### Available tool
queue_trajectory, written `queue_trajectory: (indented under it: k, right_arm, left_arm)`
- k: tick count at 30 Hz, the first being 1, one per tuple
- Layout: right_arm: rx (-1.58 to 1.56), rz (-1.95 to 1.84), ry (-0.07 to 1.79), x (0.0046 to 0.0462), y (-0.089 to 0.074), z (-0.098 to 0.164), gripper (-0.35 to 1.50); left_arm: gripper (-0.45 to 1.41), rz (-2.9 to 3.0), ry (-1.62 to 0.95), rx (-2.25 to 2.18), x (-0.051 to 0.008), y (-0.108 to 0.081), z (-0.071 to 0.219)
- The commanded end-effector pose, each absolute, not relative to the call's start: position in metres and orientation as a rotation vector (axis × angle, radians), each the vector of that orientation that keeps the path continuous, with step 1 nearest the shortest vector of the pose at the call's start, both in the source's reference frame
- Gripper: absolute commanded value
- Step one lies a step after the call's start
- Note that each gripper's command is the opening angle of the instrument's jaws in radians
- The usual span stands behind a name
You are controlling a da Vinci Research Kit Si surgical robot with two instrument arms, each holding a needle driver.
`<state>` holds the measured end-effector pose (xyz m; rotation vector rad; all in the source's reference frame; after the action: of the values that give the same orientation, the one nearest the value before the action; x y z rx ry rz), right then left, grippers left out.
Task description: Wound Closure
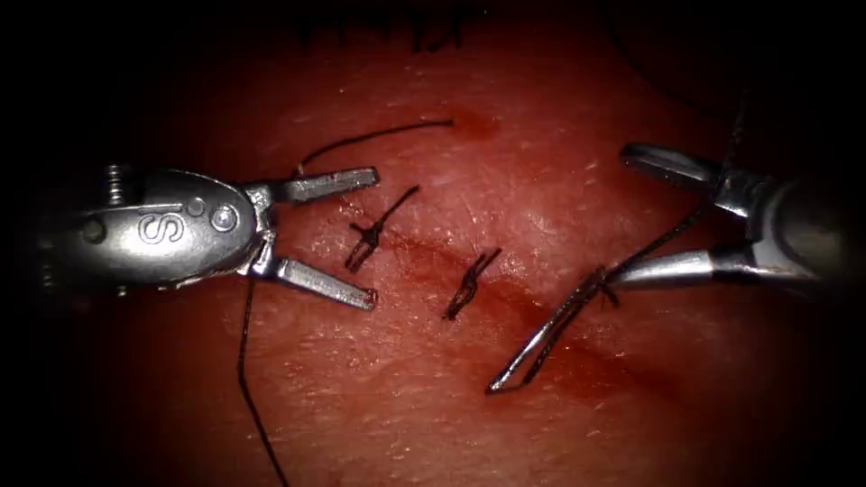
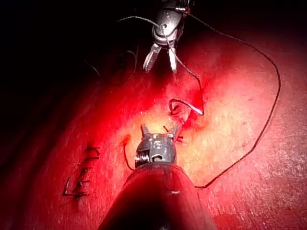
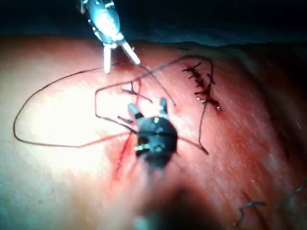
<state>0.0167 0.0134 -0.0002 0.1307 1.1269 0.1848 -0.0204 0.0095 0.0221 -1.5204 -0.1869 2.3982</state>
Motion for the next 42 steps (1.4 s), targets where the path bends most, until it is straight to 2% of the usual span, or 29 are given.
queue_trajectory:
  k: [1,26,42]
  right_arm:
    - [0.132,0.184,1.129,0.0173,0.0131,0.0004,1.25]
    - [0.131,0.185,1.128,0.0176,0.0131,0.0004,1.25]
    - [0.130,0.185,1.128,0.0176,0.0130,0.0004,1.25]
  left_arm:
    - [0.53,2.398,-0.187,-1.522,-0.0210,0.0095,0.0226]
    - [0.51,2.399,-0.188,-1.522,-0.0209,0.0095,0.0226]
    - [0.33,2.380,-0.185,-1.531,-0.0210,0.0098,0.0220]
